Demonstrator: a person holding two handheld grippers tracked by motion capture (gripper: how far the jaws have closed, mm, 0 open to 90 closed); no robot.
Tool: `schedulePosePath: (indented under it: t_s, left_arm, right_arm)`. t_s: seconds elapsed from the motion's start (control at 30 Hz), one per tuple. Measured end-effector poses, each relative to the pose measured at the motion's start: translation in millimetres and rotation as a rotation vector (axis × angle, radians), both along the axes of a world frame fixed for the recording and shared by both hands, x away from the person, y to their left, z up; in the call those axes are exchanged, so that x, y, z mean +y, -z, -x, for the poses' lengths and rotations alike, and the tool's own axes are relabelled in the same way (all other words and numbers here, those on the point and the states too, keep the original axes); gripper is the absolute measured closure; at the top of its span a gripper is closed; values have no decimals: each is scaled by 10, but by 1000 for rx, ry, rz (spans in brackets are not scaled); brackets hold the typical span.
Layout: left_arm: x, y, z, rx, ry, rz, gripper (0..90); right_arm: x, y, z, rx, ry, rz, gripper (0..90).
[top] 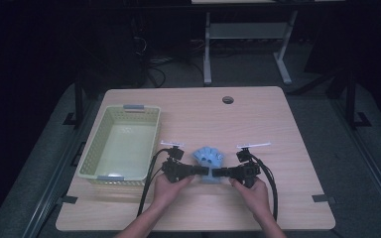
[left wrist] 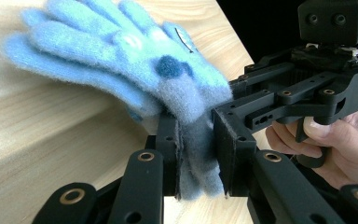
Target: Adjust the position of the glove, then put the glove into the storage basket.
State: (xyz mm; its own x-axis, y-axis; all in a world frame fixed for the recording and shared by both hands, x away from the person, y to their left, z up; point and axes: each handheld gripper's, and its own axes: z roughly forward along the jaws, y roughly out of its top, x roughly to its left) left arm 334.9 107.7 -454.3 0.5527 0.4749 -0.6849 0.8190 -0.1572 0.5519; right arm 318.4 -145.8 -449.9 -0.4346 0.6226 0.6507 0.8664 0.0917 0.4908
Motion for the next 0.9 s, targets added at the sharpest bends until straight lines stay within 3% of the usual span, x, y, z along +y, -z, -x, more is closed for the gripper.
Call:
schedulePosePath:
  t_s: [0.63, 0.9]
  left_arm:
    - [29, -92, 22, -26, 8, 9, 721]
    - [96, -190, 38, -39, -4, 25, 721]
  right_arm:
    - [30, -130, 15, -14, -8, 16, 728]
    - [94, -252, 1, -31, -19, 25, 728]
